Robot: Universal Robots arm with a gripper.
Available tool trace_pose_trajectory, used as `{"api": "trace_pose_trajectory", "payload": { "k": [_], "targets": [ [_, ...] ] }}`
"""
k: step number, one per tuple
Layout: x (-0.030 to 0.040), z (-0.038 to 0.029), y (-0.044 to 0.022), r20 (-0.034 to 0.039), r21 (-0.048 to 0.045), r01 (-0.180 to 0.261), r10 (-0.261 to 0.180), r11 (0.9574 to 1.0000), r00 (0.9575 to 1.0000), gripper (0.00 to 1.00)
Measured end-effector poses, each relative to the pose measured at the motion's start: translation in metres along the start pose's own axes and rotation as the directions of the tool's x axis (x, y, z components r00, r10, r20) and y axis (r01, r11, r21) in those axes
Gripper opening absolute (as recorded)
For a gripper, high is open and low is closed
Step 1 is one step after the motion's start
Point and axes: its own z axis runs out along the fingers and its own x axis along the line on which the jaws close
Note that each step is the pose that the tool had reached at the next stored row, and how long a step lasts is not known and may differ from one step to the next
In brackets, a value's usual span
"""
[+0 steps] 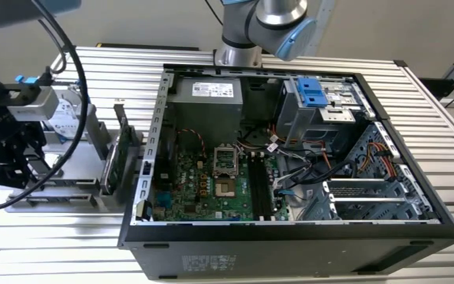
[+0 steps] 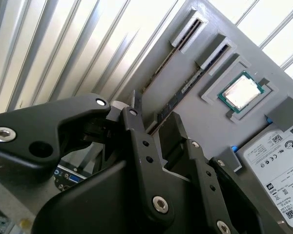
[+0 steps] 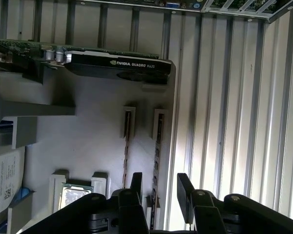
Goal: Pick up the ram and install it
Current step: 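Pick up the ram and move it above insertion slot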
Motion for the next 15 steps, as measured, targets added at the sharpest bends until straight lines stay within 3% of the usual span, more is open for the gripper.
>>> {"api": "trace_pose_trajectory", "payload": {
  "k": [15],
  "targets": [
    [0.0019, 0.0073, -0.0011, 0.0047, 0.0007, 0.000, 0.000, 1.0000, 1.0000, 1.00]
  ]
}}
